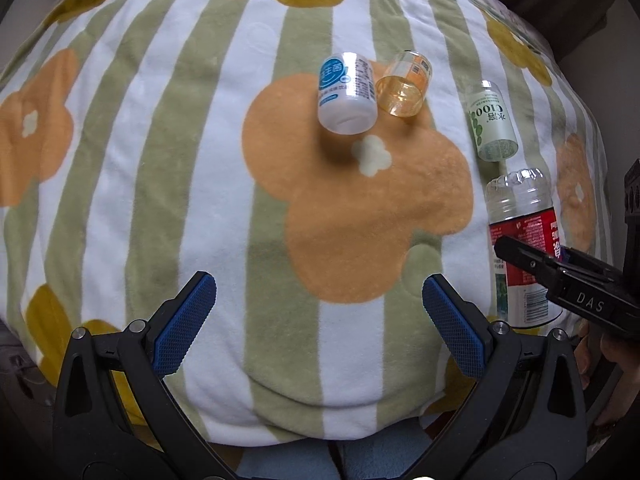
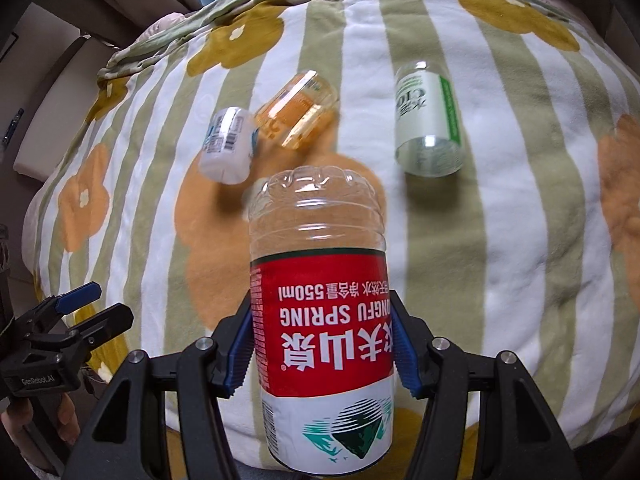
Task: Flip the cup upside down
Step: 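Lift the red-labelled bottle with the right tool and carry it toward the left tool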
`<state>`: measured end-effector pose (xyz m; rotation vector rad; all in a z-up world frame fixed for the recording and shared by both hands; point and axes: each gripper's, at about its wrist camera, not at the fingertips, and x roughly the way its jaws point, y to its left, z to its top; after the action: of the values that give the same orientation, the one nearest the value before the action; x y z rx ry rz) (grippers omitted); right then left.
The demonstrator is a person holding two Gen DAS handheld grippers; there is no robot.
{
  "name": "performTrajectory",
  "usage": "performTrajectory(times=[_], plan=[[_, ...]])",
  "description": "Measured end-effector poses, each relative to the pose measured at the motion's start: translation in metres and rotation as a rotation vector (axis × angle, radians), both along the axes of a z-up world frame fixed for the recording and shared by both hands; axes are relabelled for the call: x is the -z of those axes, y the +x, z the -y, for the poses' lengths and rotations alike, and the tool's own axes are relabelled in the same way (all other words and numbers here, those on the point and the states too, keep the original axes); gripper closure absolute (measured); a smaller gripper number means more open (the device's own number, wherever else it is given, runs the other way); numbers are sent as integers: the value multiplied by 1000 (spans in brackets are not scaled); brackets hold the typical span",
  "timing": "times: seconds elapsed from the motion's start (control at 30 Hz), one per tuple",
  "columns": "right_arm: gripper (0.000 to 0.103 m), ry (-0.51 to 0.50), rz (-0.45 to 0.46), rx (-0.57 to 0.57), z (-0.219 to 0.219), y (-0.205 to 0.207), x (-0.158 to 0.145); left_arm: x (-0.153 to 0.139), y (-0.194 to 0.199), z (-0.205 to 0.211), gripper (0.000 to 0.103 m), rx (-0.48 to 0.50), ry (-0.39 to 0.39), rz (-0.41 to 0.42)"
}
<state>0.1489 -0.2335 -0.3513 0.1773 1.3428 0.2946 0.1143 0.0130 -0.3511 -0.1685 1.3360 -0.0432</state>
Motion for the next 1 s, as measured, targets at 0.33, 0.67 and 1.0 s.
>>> performTrajectory(times=[0.33,0.67,1.0], plan=[[47,-82,-23,-50,-65,-20,54,23,-22,-51,0,-62,0,-47],[9,-98,-64,49,-49,-11,72,26,-22,-51,0,-55,-4,-50],[0,-25,9,151,5,-23,30,-1,5,-7,0,41,-10,-18]])
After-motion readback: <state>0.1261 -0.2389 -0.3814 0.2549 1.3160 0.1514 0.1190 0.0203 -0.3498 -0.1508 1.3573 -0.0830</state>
